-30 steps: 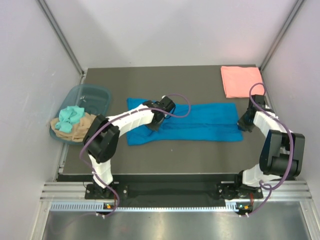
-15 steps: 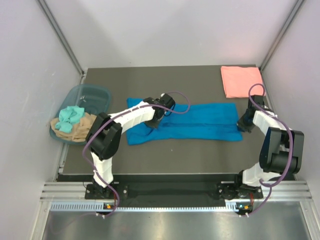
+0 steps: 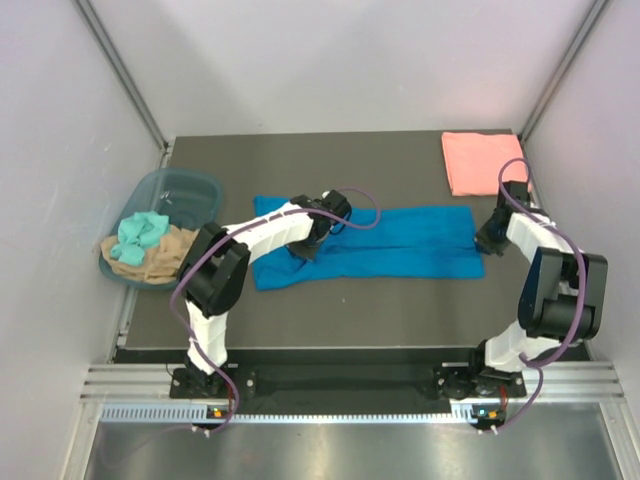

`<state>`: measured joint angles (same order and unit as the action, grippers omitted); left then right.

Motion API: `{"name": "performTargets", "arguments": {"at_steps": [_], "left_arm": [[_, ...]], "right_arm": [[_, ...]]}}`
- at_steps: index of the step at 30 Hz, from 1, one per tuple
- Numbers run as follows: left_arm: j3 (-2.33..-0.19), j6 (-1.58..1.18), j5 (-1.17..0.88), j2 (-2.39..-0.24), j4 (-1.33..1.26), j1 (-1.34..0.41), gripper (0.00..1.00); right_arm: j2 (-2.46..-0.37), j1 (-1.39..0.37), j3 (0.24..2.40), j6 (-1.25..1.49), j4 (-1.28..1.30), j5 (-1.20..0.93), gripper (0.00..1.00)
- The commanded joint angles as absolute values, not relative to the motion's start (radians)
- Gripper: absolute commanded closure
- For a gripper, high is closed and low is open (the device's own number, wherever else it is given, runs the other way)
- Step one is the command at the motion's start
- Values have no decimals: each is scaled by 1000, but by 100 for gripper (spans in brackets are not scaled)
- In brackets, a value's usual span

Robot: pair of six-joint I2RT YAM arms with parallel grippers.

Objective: Fold and stack the t-shirts
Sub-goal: Fold the tshirt

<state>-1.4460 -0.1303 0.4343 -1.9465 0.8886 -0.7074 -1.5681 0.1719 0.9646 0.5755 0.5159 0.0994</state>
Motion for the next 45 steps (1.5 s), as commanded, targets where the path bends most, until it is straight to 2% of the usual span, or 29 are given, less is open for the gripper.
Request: {"name": "performTargets", "arguments": {"at_steps": [1,8,10,12,14,15,16,17,20,25,34,39,45], "left_arm": [[-1493,-124,453,-1960,928,-703,100],[-1509,-129,436,-1971,948,-701,100],[-1512,-130,434,-1971,960,-703,96],[-1519,-133,437,-1970,966,-703,93],[-1525,-137,439,-1968,971,-703,86],[-1531,-138,439,-1967,973,-703,82],[-1537,-147,439,-1962,974,-703,71],[-1543,-150,436,-1957,974,-703,66],[-1571,-170,414,-1939,971,-703,60],[-1583,-245,428,-1910,985,-671,59],[-1316,-350,82,-1741,773,-459,58],[-1210,-417,-24,-1648,715,-362,57],[-1128,-466,-93,-1651,672,-272,57]], "right_arm": [[-1601,167,1022,569,509,112,100],[-1623,166,1032,575,515,117,100],[-1631,166,1038,578,512,109,99],[-1632,166,1046,565,505,95,91],[-1626,164,1052,545,494,55,84],[-1620,164,1055,532,491,45,76],[-1599,163,1052,526,486,29,72],[-1586,163,1046,523,483,25,66],[-1523,163,1037,523,488,20,60],[-1431,131,1020,512,483,-24,59],[-1382,-61,1026,485,448,-21,59],[-1426,-231,1035,440,393,-75,59],[-1514,-503,1120,296,273,-129,60]]}}
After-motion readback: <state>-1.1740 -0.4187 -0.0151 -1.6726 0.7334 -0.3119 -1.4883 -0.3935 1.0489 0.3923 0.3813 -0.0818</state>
